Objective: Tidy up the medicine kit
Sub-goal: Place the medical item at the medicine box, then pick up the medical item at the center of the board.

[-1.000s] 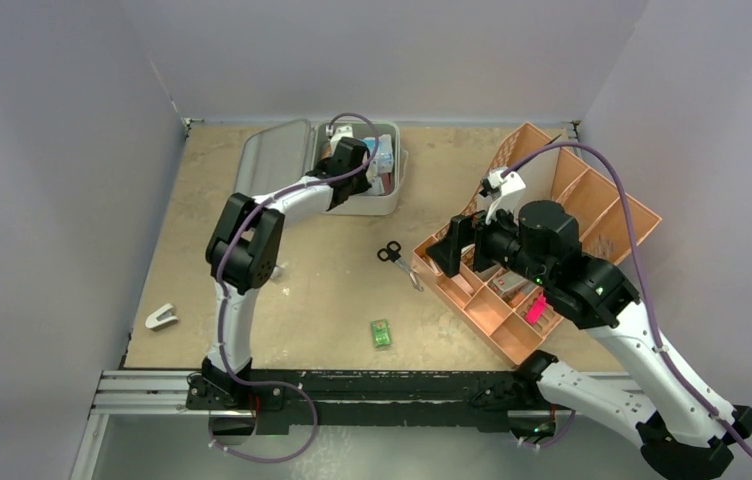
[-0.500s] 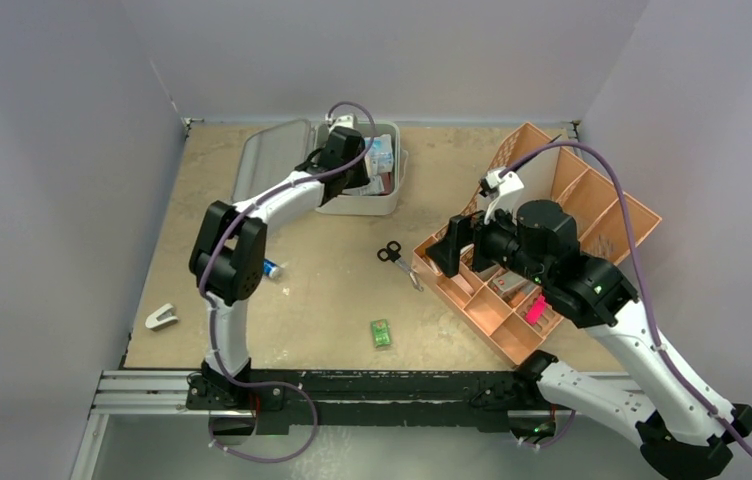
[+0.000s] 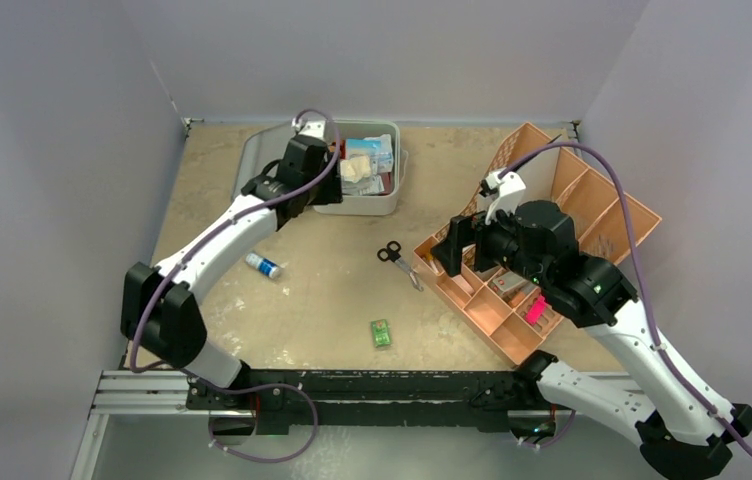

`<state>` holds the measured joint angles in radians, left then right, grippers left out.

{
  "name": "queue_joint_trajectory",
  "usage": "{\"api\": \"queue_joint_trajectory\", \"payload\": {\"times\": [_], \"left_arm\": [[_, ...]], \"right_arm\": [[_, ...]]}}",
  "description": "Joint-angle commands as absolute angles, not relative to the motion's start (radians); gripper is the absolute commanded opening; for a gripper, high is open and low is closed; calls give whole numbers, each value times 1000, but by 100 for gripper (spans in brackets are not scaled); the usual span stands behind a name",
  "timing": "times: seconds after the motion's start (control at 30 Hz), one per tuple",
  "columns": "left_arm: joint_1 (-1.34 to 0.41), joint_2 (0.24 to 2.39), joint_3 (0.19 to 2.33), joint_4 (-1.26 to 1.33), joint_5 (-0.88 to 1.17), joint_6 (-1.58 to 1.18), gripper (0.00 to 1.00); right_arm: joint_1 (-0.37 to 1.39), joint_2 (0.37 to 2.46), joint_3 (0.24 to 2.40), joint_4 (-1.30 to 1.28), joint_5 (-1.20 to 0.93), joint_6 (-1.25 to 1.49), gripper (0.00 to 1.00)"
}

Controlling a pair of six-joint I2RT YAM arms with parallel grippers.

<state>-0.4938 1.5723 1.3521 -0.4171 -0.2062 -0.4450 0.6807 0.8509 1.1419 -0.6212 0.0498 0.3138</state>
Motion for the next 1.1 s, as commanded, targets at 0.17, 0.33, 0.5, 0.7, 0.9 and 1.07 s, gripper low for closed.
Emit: {"api": "queue_joint_trajectory", "payload": {"times": [0.17,0.33,0.5,0.7,0.9,1.07], "left_arm": [[-418,1329,1130,-663,-338,-667,70],[-311,1256,992,-666,-353,-892,71],[-283,1266,942,-753,-412,-1101,69],[-266,1297,939,-861,-493,-1302,62],[-237,1336,918,-851,-475,-1360,59],[-232,1382,903,-844,-509,-1397,58]], "right_arm": [[687,830,1120,-551,14,340,99],[686,824,1125,-555,2,347,99],[686,819,1118,-561,2,348,99],[686,809,1111,-561,2,348,99],[686,802,1102,-559,2,341,99],[686,798,1104,-569,2,335,99]]}}
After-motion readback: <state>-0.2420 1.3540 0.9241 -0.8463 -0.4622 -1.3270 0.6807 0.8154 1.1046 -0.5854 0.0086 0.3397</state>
